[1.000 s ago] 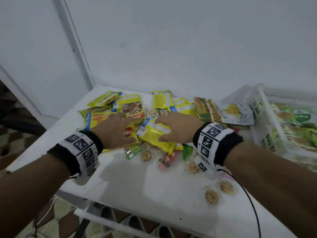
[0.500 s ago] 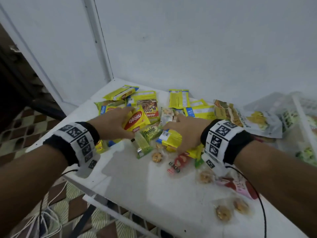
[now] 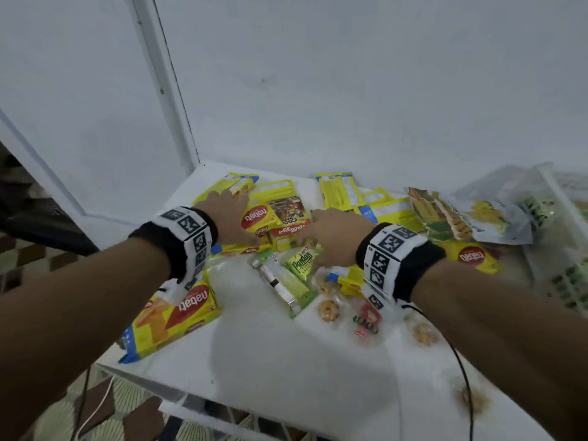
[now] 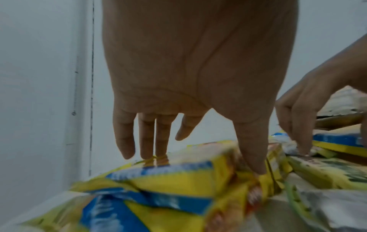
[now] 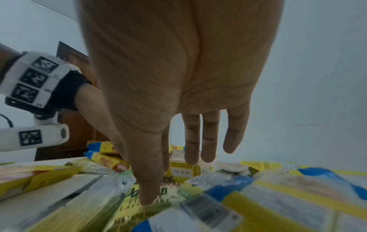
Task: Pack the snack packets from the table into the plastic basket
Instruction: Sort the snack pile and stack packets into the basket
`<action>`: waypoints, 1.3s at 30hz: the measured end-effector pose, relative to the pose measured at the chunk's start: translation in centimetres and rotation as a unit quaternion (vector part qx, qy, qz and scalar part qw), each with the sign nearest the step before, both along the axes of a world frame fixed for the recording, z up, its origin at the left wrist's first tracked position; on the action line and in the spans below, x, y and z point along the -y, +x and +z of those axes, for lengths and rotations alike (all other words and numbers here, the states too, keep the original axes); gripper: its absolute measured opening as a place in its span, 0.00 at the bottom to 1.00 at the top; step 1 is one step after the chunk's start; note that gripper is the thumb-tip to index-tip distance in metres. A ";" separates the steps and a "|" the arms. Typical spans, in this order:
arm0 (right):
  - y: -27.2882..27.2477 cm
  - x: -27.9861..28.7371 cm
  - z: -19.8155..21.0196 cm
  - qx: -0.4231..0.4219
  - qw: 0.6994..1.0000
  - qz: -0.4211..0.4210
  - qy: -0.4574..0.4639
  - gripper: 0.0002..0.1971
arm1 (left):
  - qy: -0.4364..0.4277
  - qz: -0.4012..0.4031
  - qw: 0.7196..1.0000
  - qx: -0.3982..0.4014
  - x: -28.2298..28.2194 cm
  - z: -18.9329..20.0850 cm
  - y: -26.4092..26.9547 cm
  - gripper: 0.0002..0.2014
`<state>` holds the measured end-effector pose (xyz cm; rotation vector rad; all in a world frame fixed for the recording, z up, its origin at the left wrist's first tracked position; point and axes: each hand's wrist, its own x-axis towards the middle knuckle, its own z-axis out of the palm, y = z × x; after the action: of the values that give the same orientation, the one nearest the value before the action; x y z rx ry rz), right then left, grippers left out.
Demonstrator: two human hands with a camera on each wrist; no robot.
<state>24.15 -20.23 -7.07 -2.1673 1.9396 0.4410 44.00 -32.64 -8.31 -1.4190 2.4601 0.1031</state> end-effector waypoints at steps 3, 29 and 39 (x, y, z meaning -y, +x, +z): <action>1.0 0.2 -1.0 -0.022 1.000 -0.009 0.003 0.29 | -0.040 -0.055 0.997 -0.020 -0.7 -0.3 0.0 0.51; 1.7 0.0 -2.5 0.004 0.998 -0.064 -0.029 0.24 | 0.075 -0.223 0.971 -0.031 -6.6 -1.4 5.4 0.23; 1.7 -1.9 -1.7 0.048 0.993 -0.087 -0.066 0.25 | -0.010 -0.383 0.924 -0.012 -8.0 -1.5 -0.2 0.14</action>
<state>25.89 -18.34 -8.76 -2.0284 2.1345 0.1800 43.84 -24.66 -9.83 -0.3753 2.8417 -0.0783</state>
